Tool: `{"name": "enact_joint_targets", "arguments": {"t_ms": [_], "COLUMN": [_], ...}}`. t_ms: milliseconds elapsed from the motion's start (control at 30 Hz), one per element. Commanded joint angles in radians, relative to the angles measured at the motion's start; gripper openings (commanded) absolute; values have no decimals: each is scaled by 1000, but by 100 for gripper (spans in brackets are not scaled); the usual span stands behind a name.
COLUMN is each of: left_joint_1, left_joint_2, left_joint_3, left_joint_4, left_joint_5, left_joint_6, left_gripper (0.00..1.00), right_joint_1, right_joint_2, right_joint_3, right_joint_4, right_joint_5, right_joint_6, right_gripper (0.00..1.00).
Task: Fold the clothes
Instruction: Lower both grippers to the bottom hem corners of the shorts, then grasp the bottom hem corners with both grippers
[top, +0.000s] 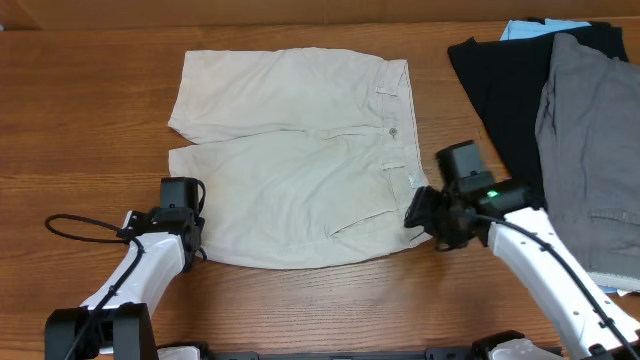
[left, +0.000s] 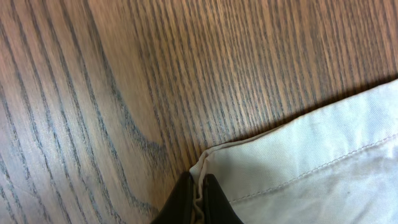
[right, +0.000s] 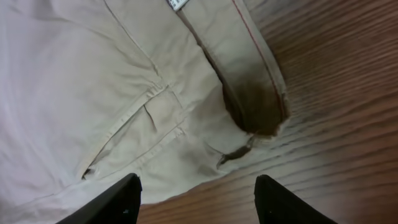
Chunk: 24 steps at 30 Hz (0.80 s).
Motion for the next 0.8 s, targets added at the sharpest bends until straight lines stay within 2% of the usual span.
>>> {"name": "enact_joint_targets", "arguments": {"t_ms": [0, 400, 500, 600, 667, 767], "left_joint_1": [5, 5, 5, 5, 5, 5], "left_joint_2": [82, 82, 82, 82, 82, 82], "left_joint_3": [-72, -72, -72, -72, -72, -72], "left_joint_4": [-36, -53, -55, -61, -78, -83], "left_joint_5": [170, 170, 182, 190, 194, 197], "left_joint_6": [27, 27, 28, 28, 28, 73], "left_gripper": [4, 4, 4, 4, 4, 4], "right_joint_1": [39, 56, 56, 55, 55, 54], "right_joint_2": [-11, 30, 77, 129, 150, 149], "right_joint_3": [-68, -231, -234, -234, -234, -232], "right_joint_4": [47, 269, 300, 322, 325, 317], "right_joint_5": [43, 95, 117, 127, 128, 134], "right_joint_6": [115, 177, 177, 177, 177, 177], "right_gripper": [62, 66, 48, 44, 36, 10]}}
